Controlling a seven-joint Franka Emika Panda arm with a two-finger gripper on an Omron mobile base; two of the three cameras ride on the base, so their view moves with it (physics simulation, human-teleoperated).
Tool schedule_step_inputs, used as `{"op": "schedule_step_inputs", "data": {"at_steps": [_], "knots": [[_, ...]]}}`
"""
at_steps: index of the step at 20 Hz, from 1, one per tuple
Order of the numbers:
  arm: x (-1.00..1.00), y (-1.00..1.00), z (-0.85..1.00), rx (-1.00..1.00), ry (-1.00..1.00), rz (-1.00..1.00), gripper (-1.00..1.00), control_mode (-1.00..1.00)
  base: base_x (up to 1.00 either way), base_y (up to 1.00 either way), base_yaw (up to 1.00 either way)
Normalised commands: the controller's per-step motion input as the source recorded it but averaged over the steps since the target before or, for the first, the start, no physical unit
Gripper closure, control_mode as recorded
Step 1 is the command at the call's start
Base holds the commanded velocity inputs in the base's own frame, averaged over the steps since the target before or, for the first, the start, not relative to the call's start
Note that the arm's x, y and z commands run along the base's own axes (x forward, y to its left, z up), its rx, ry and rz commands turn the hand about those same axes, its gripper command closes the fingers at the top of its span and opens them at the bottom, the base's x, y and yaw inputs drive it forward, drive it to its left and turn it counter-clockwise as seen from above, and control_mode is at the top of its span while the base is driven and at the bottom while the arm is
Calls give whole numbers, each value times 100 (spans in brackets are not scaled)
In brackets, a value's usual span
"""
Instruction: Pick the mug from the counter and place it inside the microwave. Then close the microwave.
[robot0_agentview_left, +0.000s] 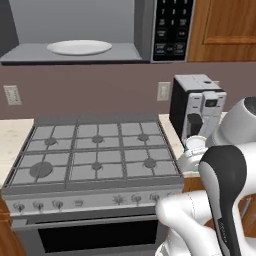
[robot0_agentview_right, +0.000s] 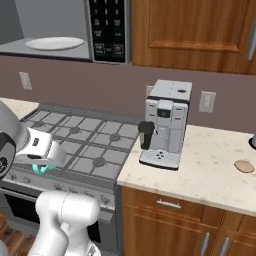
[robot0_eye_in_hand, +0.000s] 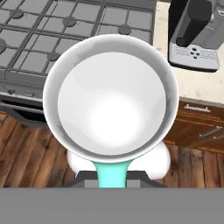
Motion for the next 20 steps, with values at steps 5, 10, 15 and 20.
{"op": "schedule_step_inputs", "data": {"at_steps": [5, 10, 15, 20], "knots": [[0, 0, 0, 0, 0, 0, 100, 100, 0, 59, 0], [0, 0, 0, 0, 0, 0, 100, 100, 0, 58, 0], [0, 0, 0, 0, 0, 0, 100, 100, 0, 57, -2], [0, 0, 0, 0, 0, 0, 100, 100, 0, 34, -7]]}}
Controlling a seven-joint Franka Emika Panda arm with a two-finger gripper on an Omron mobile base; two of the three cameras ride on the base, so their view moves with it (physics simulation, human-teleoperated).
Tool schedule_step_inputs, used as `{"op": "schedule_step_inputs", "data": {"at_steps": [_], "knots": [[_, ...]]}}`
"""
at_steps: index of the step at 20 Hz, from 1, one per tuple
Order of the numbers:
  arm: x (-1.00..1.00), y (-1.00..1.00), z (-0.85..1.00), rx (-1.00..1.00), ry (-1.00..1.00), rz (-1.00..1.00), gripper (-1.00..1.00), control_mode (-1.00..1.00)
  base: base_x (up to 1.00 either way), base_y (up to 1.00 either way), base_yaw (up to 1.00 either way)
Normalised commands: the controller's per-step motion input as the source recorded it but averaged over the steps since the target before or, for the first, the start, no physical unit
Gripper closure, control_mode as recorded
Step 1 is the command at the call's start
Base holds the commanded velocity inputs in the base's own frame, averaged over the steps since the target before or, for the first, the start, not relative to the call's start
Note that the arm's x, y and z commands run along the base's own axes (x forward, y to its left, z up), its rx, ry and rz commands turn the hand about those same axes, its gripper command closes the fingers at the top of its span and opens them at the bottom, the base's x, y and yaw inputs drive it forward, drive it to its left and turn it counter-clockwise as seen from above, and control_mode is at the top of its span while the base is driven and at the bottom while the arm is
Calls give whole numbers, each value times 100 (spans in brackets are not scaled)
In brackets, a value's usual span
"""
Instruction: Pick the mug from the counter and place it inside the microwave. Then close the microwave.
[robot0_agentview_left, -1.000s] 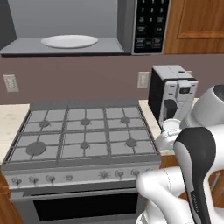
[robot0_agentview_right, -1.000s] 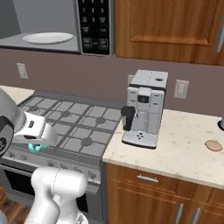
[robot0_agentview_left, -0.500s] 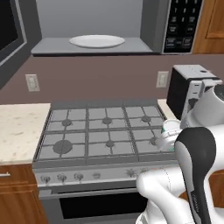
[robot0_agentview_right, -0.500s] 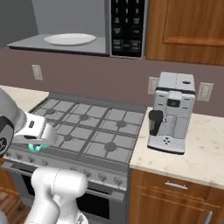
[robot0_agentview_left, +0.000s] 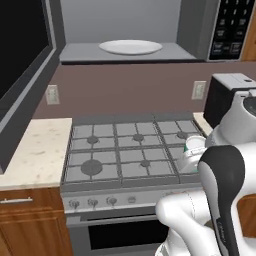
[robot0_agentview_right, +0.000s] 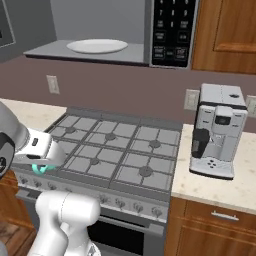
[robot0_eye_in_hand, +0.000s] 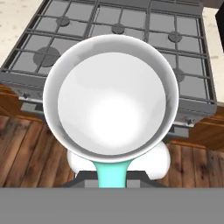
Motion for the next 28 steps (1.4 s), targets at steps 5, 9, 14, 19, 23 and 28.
{"op": "schedule_step_inputs", "data": {"at_steps": [5, 9, 14, 19, 23, 28], "knots": [[0, 0, 0, 0, 0, 0, 100, 100, 0, 11, -17], [0, 0, 0, 0, 0, 0, 100, 100, 5, 16, -23], [0, 0, 0, 0, 0, 0, 100, 100, 17, 34, -14], [0, 0, 0, 0, 0, 0, 100, 100, 35, 42, -1], [0, 0, 0, 0, 0, 0, 100, 100, 38, 29, 0], [0, 0, 0, 0, 0, 0, 100, 100, 28, 11, 0]]}}
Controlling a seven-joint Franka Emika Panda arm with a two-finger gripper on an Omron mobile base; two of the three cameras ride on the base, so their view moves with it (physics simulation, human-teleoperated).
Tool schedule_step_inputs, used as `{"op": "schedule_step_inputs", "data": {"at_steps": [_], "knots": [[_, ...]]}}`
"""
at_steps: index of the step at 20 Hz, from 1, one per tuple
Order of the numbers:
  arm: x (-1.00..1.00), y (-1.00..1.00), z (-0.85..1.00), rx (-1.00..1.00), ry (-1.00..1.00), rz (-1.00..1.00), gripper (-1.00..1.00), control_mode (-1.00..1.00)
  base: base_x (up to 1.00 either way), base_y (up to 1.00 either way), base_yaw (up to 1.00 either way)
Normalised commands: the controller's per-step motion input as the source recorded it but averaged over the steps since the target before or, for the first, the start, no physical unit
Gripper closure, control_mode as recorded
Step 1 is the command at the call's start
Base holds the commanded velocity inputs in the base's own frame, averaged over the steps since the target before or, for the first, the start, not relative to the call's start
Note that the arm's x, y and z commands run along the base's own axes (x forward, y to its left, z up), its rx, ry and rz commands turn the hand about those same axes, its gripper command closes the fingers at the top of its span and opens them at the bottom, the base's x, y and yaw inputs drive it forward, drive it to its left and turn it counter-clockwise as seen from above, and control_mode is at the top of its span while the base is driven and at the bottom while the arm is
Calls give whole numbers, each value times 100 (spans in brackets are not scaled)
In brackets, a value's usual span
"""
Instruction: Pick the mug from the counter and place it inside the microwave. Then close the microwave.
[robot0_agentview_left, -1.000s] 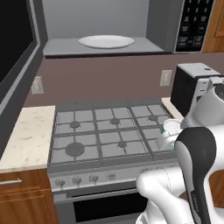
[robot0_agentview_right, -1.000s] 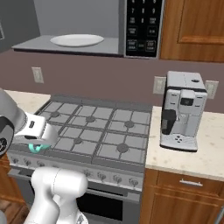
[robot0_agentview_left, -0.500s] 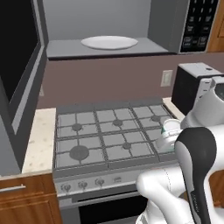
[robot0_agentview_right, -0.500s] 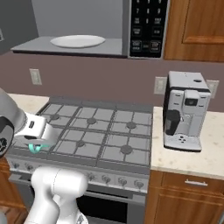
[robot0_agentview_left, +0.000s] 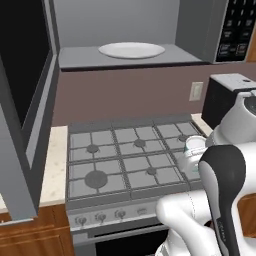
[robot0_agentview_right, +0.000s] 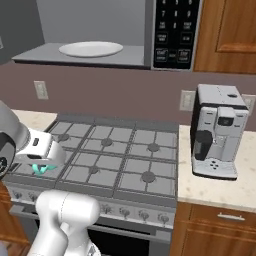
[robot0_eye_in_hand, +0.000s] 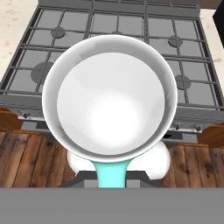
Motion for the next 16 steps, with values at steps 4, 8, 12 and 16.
{"op": "schedule_step_inputs", "data": {"at_steps": [4, 8, 12, 16], "knots": [[0, 0, 0, 0, 0, 0, 100, 100, 14, 38, 4], [0, 0, 0, 0, 0, 0, 100, 100, 2, 53, 12], [0, 0, 0, 0, 0, 0, 100, 100, 0, 38, 14], [0, 0, 0, 0, 0, 0, 100, 100, 0, 4, 4]]}}
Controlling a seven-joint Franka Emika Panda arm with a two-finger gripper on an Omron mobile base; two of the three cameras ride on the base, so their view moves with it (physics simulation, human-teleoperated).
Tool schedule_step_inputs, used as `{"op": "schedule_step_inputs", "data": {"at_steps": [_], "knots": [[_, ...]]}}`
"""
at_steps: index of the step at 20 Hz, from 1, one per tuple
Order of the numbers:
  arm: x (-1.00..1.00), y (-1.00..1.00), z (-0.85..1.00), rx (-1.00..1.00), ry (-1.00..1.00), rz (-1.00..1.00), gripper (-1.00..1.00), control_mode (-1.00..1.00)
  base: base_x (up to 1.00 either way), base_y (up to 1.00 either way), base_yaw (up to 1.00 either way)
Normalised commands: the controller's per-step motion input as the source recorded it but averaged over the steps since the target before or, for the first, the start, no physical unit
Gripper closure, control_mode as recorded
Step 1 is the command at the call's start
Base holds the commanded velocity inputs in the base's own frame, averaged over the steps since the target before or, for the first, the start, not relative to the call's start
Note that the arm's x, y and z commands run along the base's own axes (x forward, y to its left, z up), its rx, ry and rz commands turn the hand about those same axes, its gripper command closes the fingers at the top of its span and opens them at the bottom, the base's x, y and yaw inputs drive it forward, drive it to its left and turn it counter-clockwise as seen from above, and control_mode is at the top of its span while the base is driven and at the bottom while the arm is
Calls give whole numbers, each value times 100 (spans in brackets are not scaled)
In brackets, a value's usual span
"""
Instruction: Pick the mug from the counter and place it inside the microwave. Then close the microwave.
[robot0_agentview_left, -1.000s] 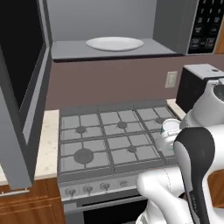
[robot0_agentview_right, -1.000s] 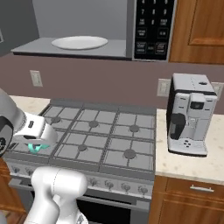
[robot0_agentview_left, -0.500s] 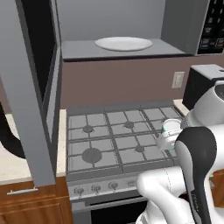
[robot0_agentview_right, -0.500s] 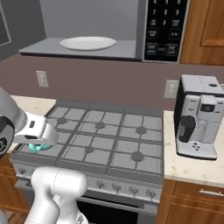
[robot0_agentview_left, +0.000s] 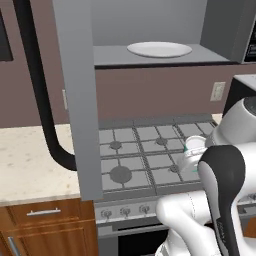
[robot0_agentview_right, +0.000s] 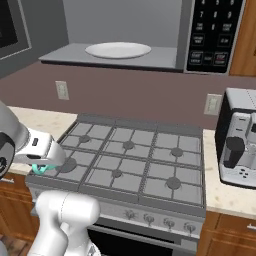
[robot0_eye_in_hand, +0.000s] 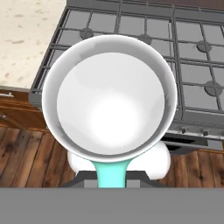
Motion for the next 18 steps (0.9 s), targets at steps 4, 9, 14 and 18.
{"op": "schedule_step_inputs", "data": {"at_steps": [4, 9, 14, 18], "knots": [[0, 0, 0, 0, 0, 0, 100, 100, -1, 0, 0], [0, 0, 0, 0, 0, 0, 100, 100, -14, 26, 0], [0, 0, 0, 0, 0, 0, 100, 100, -34, 36, 0], [0, 0, 0, 0, 0, 0, 100, 100, -25, 12, 0]]}}
